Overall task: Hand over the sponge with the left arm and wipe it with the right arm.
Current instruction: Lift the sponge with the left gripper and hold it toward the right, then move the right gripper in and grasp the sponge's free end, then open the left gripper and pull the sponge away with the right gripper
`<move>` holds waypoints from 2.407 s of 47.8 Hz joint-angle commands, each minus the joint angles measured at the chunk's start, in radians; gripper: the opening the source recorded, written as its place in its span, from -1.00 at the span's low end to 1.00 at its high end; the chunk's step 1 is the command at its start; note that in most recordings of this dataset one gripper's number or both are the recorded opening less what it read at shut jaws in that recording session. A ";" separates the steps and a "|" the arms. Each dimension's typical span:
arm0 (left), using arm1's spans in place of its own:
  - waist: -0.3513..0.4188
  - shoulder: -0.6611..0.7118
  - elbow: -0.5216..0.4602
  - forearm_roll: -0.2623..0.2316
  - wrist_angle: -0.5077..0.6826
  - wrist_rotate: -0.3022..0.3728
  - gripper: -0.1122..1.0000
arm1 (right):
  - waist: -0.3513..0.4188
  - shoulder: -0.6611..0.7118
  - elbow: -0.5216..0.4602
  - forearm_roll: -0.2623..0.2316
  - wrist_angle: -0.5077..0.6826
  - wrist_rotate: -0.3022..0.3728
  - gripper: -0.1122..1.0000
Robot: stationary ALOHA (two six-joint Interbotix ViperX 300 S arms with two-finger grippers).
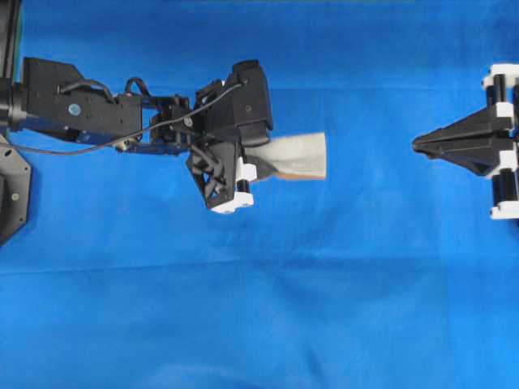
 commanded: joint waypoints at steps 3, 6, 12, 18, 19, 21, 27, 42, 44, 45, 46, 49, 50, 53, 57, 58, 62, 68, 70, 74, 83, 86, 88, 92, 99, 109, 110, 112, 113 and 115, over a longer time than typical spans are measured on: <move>-0.015 -0.025 -0.009 -0.002 -0.005 -0.003 -0.22 | 0.002 0.075 -0.060 0.000 -0.003 0.002 -0.80; -0.018 -0.025 -0.008 -0.002 -0.005 0.000 -0.22 | 0.005 0.112 -0.078 0.000 -0.003 0.002 -0.79; -0.017 -0.026 -0.003 -0.002 -0.005 0.006 -0.22 | 0.014 0.189 -0.114 0.000 -0.006 0.000 -0.78; -0.017 -0.026 -0.002 -0.003 -0.005 0.006 -0.22 | 0.015 0.279 -0.155 -0.003 -0.003 -0.012 -0.25; -0.017 -0.026 0.000 -0.002 -0.005 0.008 -0.22 | 0.014 0.293 -0.161 -0.003 -0.003 -0.017 -0.14; -0.017 -0.026 0.000 -0.002 -0.005 0.008 -0.22 | 0.015 0.328 -0.176 -0.008 -0.003 -0.021 0.11; -0.017 -0.026 0.000 -0.002 -0.005 0.008 -0.22 | 0.009 0.425 -0.229 -0.012 0.008 -0.029 0.51; -0.018 -0.028 0.000 -0.003 -0.005 0.011 -0.22 | -0.006 0.612 -0.351 -0.021 0.106 -0.035 0.53; -0.018 -0.028 0.000 -0.002 -0.006 0.012 -0.22 | -0.009 0.630 -0.359 -0.021 0.107 -0.034 0.53; -0.020 -0.028 0.000 -0.002 -0.005 0.012 -0.22 | -0.014 0.643 -0.364 -0.021 0.107 -0.034 0.53; -0.020 -0.028 0.000 -0.002 -0.006 0.012 -0.22 | -0.015 0.649 -0.368 -0.021 0.107 -0.034 0.53; -0.021 -0.026 0.000 -0.002 -0.005 0.014 -0.22 | -0.028 0.667 -0.374 -0.021 0.107 -0.034 0.53; -0.025 -0.028 0.000 -0.003 -0.005 0.015 -0.23 | -0.031 0.673 -0.376 -0.021 0.107 -0.034 0.53; -0.029 -0.028 0.000 -0.002 -0.005 0.017 -0.26 | -0.037 0.692 -0.379 -0.021 0.104 -0.034 0.53; -0.034 -0.026 0.000 -0.002 -0.005 0.017 -0.28 | -0.038 0.712 -0.387 -0.021 0.104 -0.034 0.53; -0.034 -0.026 0.000 -0.002 -0.005 0.017 -0.28 | -0.038 0.716 -0.388 -0.021 0.103 -0.034 0.53; -0.037 -0.026 0.000 -0.002 -0.006 0.017 -0.28 | -0.037 0.739 -0.396 -0.021 0.103 -0.032 0.53; -0.037 -0.026 0.000 -0.002 -0.006 0.017 -0.28 | -0.038 0.753 -0.402 -0.021 0.103 -0.031 0.53; -0.037 -0.028 0.000 -0.002 -0.006 0.017 -0.28 | -0.038 0.753 -0.402 -0.021 0.103 -0.031 0.53; -0.040 -0.026 0.002 -0.002 -0.006 0.017 -0.28 | -0.037 0.753 -0.402 -0.021 0.103 -0.031 0.53; -0.040 -0.026 0.002 0.000 -0.015 0.017 -0.28 | -0.037 0.753 -0.402 -0.023 0.104 -0.034 0.44; -0.043 -0.026 0.002 0.003 -0.017 0.021 -0.29 | -0.037 0.750 -0.402 -0.023 0.106 -0.035 0.27; -0.044 -0.026 0.002 0.005 -0.017 0.029 -0.34 | -0.038 0.747 -0.402 -0.021 0.107 -0.037 0.08; -0.044 -0.026 0.000 0.003 -0.017 0.049 -0.39 | -0.037 0.736 -0.399 -0.023 0.109 -0.037 -0.27; -0.049 -0.028 0.003 0.003 -0.041 0.064 -0.39 | -0.038 0.721 -0.391 -0.023 0.115 -0.035 -0.39; -0.054 -0.049 0.023 0.005 -0.069 0.067 -0.27 | -0.037 0.706 -0.390 -0.021 0.133 -0.035 -0.39; -0.054 -0.055 0.031 0.005 -0.069 0.067 -0.16 | -0.038 0.704 -0.390 -0.023 0.135 -0.035 -0.39; -0.055 -0.064 0.038 0.003 -0.075 0.069 0.06 | -0.037 0.703 -0.391 -0.021 0.138 -0.037 -0.39; -0.057 -0.075 0.048 0.003 -0.081 0.069 0.20 | -0.038 0.701 -0.391 -0.021 0.140 -0.035 -0.39; -0.058 -0.091 0.060 0.003 -0.091 0.069 0.41 | -0.037 0.699 -0.390 -0.023 0.143 -0.035 -0.39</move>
